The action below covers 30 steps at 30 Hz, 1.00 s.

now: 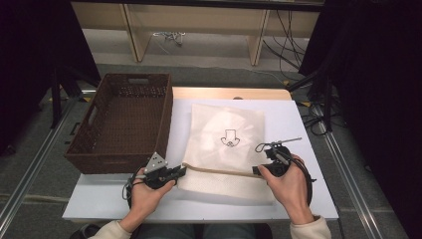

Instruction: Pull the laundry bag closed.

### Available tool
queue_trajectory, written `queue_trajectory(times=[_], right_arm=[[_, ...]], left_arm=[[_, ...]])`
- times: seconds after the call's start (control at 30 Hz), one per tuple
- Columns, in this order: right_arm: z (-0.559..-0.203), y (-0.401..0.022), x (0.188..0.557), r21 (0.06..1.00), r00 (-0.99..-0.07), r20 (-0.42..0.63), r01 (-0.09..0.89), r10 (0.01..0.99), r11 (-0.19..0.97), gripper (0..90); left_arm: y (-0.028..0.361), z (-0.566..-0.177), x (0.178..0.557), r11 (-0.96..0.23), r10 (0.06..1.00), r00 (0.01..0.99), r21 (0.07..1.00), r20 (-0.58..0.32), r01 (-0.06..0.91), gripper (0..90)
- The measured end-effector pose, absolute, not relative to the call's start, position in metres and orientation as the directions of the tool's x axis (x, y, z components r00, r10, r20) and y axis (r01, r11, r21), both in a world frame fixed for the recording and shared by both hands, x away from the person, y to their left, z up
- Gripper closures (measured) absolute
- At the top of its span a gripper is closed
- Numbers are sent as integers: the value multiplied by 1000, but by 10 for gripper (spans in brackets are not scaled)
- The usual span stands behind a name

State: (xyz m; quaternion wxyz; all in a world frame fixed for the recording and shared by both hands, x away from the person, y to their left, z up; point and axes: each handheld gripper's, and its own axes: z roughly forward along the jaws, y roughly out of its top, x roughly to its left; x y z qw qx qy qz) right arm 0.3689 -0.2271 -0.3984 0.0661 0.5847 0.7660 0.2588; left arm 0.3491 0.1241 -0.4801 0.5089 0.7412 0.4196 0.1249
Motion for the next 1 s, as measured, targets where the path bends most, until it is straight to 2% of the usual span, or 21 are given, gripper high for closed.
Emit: queue_trajectory(times=[0.17, 0.23, 0.27, 0.3, 0.4, 0.5, 0.53, 0.67, 0.77, 0.83, 1.0], right_arm=[[-396, -236, 370, 494, -267, 183, 857, 946, 146, 583], [-397, -239, 372, 501, -274, 188, 853, 943, 148, 560], [-398, -239, 373, 483, -239, 192, 867, 952, 120, 556], [-399, -242, 374, 496, -262, 195, 858, 945, 135, 550], [-403, -246, 376, 487, -246, 194, 865, 950, 124, 539], [-404, -249, 378, 493, -255, 195, 860, 947, 130, 530], [-404, -248, 377, 480, -225, 199, 871, 954, 105, 527], [-402, -248, 376, 448, -208, 205, 889, 956, 97, 517], [-404, -252, 378, 475, -246, 177, 870, 953, 136, 510], [-404, -252, 378, 462, -233, 206, 879, 950, 115, 503], [-406, -255, 380, 477, -247, 202, 870, 948, 125, 495]], left_arm=[[125, -481, 349, -126, 746, 616, 855, -252, 502, 763], [126, -480, 350, -138, 744, 624, 859, -239, 494, 712], [125, -480, 349, -127, 750, 614, 857, -247, 500, 673], [125, -480, 348, -140, 746, 624, 861, -233, 489, 629], [122, -478, 346, -174, 742, 645, 876, -184, 450, 496], [120, -477, 344, -208, 734, 667, 892, -129, 402, 409], [119, -475, 343, -223, 736, 670, 899, -99, 377, 377], [116, -467, 339, -251, 731, 682, 917, -30, 309, 294], [115, -465, 338, -256, 727, 687, 924, -10, 284, 273], [114, -465, 338, -259, 725, 688, 922, -10, 287, 266], [113, -465, 338, -252, 716, 698, 929, -11, 273, 264]])
